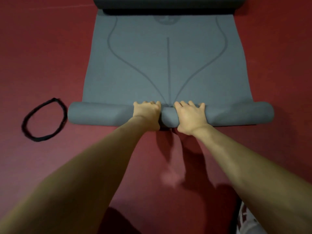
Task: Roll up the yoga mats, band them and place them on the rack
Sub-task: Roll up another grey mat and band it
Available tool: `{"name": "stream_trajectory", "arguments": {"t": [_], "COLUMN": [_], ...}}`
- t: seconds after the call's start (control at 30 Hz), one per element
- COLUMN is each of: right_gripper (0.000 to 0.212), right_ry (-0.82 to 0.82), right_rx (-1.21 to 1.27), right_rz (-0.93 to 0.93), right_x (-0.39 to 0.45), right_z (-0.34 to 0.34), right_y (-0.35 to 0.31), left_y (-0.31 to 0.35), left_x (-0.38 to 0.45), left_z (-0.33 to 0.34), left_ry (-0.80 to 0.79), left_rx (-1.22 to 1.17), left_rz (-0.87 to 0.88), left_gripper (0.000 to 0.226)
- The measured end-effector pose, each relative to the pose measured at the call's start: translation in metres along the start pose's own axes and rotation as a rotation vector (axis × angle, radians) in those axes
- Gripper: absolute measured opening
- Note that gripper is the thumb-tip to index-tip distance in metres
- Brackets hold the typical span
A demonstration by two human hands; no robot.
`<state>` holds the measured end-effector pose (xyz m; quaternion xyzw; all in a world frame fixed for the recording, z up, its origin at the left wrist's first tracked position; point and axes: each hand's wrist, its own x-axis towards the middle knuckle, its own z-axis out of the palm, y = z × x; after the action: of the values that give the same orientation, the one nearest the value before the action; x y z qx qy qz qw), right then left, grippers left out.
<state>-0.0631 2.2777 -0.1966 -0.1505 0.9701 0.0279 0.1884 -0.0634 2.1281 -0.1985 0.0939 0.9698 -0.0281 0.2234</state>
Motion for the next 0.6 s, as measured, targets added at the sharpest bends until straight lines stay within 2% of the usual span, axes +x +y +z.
{"name": "stream_trajectory", "arguments": {"t": [0.13, 0.23, 0.37, 0.47, 0.6], "right_gripper": [0.057, 0.060, 0.065, 0.072, 0.068], "right_ry": [-0.176, -0.219, -0.190, -0.166, -0.042], "right_rx": [0.024, 0.017, -0.005, 0.002, 0.080], "right_rz": [-0.032, -0.042, -0.039, -0.035, -0.118], "right_x": [-0.015, -0.019, -0.017, -0.017, -0.014], "right_z": [-0.002, -0.002, 0.003, 0.008, 0.009], "right_y": [-0.001, -0.003, -0.004, -0.003, 0.007], "left_y": [0.008, 0.008, 0.002, -0.006, -0.017], "left_x": [-0.015, -0.021, -0.033, -0.038, -0.031], "left_z": [0.002, 0.006, 0.016, 0.022, 0.024], "left_ry": [-0.191, -0.229, -0.026, 0.133, 0.177], "left_rx": [0.018, -0.016, -0.038, -0.007, -0.137], "left_rz": [-0.015, -0.009, 0.084, 0.233, 0.313], "left_gripper": [0.063, 0.069, 0.082, 0.079, 0.081]}}
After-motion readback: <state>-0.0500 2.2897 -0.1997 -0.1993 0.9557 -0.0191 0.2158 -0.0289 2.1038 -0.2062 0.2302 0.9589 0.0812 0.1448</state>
